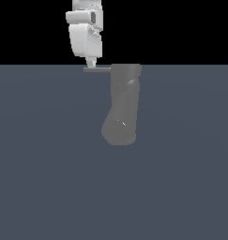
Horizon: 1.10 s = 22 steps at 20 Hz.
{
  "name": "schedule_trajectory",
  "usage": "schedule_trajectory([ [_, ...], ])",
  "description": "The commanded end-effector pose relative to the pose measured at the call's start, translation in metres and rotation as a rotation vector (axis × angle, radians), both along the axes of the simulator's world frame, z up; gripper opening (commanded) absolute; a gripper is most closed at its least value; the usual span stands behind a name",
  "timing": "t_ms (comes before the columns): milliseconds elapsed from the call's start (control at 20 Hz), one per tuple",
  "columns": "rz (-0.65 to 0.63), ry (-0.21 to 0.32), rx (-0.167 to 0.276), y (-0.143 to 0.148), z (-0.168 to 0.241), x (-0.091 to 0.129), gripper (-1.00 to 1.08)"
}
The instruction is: Turn on the faucet by rotating a designated handle.
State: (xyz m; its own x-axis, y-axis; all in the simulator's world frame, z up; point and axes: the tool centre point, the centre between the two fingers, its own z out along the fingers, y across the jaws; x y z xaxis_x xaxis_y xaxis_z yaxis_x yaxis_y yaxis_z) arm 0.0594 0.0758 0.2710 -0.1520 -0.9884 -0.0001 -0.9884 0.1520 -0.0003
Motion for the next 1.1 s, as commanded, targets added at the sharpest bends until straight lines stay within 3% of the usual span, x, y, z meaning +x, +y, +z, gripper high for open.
schedule_trajectory([
  [0, 0.000, 0.001, 0.000, 0.001, 0.000, -0.007, -1.00],
  [1050, -0.001, 0.000, 0.000, 0.007, 0.000, -0.070, -1.00],
])
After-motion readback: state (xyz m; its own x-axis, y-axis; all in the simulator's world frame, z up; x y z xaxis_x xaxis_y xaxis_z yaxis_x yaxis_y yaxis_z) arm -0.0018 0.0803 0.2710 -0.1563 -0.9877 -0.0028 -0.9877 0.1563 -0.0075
